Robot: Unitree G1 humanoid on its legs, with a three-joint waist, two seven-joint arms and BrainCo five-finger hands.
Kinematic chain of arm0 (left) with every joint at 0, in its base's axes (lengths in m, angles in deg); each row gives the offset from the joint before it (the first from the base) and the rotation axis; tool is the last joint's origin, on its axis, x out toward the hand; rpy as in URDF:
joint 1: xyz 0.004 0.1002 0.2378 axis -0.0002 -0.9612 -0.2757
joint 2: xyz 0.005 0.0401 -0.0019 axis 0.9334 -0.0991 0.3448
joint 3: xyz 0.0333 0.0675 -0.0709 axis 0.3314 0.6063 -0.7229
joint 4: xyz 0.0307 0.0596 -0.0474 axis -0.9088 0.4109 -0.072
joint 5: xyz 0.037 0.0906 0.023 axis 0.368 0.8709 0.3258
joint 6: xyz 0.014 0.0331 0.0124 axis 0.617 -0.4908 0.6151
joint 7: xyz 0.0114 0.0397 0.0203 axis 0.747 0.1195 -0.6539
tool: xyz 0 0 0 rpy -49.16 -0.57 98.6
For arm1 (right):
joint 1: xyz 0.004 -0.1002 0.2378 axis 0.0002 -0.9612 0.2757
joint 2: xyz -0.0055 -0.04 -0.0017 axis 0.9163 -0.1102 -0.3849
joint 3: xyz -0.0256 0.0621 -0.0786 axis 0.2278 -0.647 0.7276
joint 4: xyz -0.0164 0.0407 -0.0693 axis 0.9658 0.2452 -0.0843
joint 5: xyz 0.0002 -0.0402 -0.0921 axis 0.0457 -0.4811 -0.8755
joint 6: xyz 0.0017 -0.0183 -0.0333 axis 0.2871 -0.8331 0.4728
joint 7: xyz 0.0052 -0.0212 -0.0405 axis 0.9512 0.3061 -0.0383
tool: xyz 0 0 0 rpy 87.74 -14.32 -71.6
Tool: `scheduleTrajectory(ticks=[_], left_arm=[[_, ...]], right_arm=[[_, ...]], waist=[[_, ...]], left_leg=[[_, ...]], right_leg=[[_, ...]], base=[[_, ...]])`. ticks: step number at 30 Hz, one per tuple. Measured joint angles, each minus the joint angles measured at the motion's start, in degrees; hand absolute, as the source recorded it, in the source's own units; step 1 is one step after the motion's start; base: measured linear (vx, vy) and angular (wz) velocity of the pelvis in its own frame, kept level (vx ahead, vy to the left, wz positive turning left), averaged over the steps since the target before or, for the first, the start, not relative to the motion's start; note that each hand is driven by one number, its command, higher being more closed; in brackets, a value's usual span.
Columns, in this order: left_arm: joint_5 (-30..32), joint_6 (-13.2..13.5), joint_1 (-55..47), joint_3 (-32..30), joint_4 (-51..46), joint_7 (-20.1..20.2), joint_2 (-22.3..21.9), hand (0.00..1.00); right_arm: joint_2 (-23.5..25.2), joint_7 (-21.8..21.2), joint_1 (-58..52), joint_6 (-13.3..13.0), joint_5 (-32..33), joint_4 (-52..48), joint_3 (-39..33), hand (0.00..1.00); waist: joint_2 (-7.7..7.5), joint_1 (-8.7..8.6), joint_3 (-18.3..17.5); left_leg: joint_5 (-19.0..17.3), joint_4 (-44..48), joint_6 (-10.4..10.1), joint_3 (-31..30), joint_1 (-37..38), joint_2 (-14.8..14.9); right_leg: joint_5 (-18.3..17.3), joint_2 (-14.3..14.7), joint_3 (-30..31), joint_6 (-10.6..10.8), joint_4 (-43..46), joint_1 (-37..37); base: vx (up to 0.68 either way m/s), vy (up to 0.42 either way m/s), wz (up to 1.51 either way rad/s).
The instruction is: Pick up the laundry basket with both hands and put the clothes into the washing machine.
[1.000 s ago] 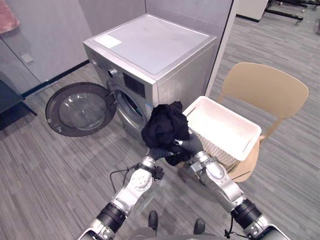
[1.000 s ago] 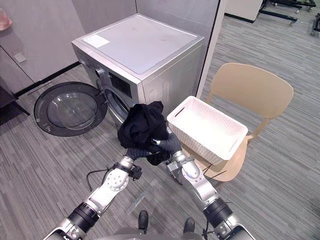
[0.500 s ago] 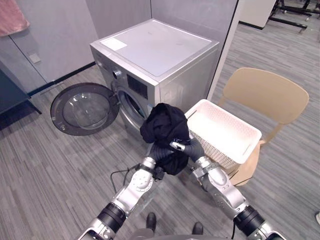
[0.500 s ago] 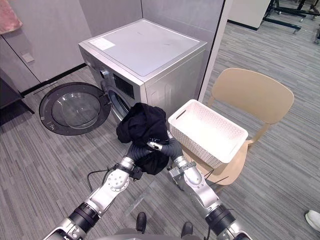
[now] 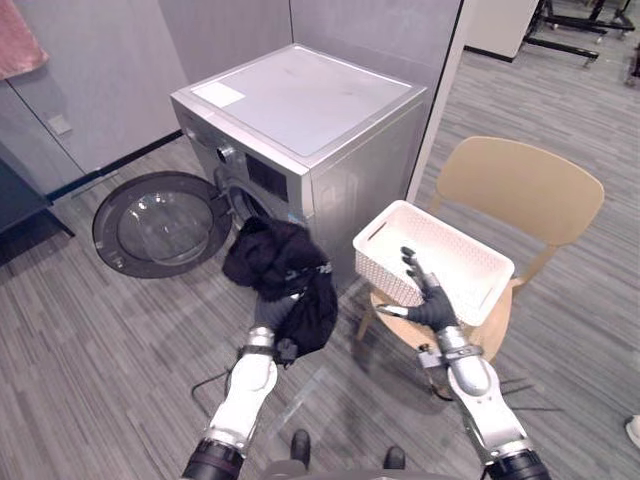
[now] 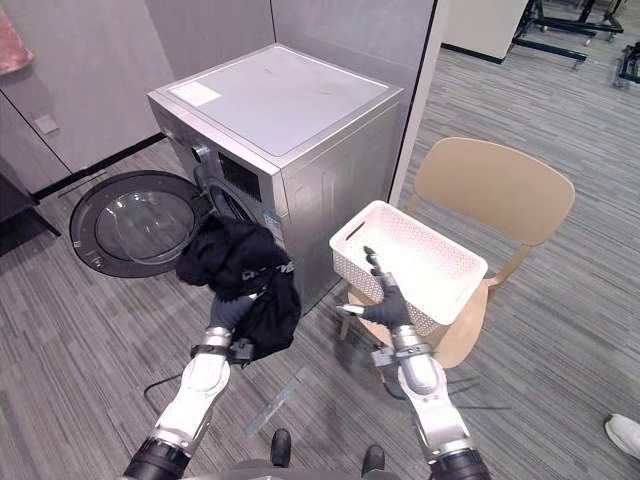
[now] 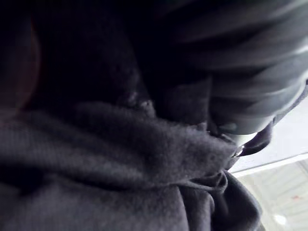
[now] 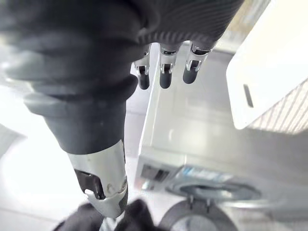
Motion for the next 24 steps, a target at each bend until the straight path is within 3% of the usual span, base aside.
scheduleTrajectory(ticks=[5,11,17,18,19,20,21,23,24], left_arm=[[-2.0,0.0,-4.1,-3.7,1.9,0.4,0.1,1.00],[-4.7,-0.4,-5.7,-6.5,12.9,2.8,-0.1,1.00],[-6.8,-1.4,-6.3,-7.0,21.0,4.0,-0.6,1.00],[-7.8,-1.7,-6.8,-7.1,22.1,4.1,-0.7,1.00],[-7.9,-2.0,-6.9,-7.3,22.5,4.1,-0.7,1.00],[-8.0,-2.6,-7.2,-8.3,23.1,4.2,-1.0,1.00],[-8.0,-2.9,-7.7,-9.4,23.3,4.1,-1.7,1.00],[-8.2,-2.9,-7.7,-9.4,24.7,4.2,-1.8,1.00],[-8.2,-2.9,-7.7,-9.8,25.9,4.2,-1.6,1.00]], right_arm=[[0.4,0.9,-1.9,0.3,-3.8,7.4,-3.2,0.00],[2.4,1.0,-1.8,1.5,-6.7,22.1,-4.9,0.00],[5.0,2.4,-1.3,3.8,-6.6,40.1,-8.3,0.00],[5.9,3.0,-1.1,4.2,-5.8,42.4,-9.3,0.00],[6.1,3.3,-1.1,4.3,-5.7,42.7,-9.6,0.00],[6.6,3.5,-1.1,4.4,-4.7,42.9,-9.9,0.00],[6.5,3.6,-0.7,4.4,-4.0,42.9,-9.9,0.00],[6.4,3.7,0.4,4.6,-3.5,43.1,-9.8,0.00],[6.8,3.6,1.4,4.9,-3.3,43.8,-9.6,0.00]], waist=[[-0.15,-0.08,-0.1],[-0.49,-0.10,-0.3],[-1.09,-0.02,0.4],[-1.27,0.10,0.9],[-1.36,0.04,1.1],[-1.79,-0.13,1.7],[-2.27,-0.12,2.1],[-1.99,0.12,2.1],[-2.40,0.14,2.4]], left_leg=[[0.2,-0.3,0.3,-0.2,0.2,-0.2],[0.2,-0.4,0.2,-2.0,0.2,-0.6],[2.1,0.1,0.1,-9.1,-4.5,-2.1],[2.0,0.1,0.3,-7.4,-5.4,-2.0],[1.1,0.4,1.9,-4.6,-5.9,-1.7],[-0.7,1.9,5.1,3.3,-6.5,-1.0],[-1.8,3.6,6.8,11.3,-6.9,-0.4],[-1.0,6.5,6.1,18.2,-7.7,0.4],[-1.1,7.3,4.8,17.5,-7.9,-0.5]], right_leg=[[-0.1,0.0,-0.3,0.0,-0.2,0.2],[-0.9,0.0,-2.3,0.2,-0.5,1.2],[-3.7,-0.9,-11.3,0.6,1.8,0.9],[-5.5,-2.1,-13.9,0.9,4.0,0.8],[-6.1,-2.5,-15.2,1.1,4.9,1.0],[-7.5,-4.3,-17.6,2.1,7.1,1.1],[-8.5,-6.4,-19.2,3.0,9.1,1.1],[-10.1,-8.3,-21.5,4.5,11.6,1.2],[-10.4,-9.7,-21.7,4.9,12.1,1.4]], base=[[0.00,0.000,0.01],[0.01,-0.004,0.16],[0.00,-0.015,0.75],[0.00,0.023,1.13],[0.02,0.059,1.21],[0.10,0.096,1.08],[0.15,0.080,1.00],[0.23,0.075,0.74],[0.25,0.083,0.58]])
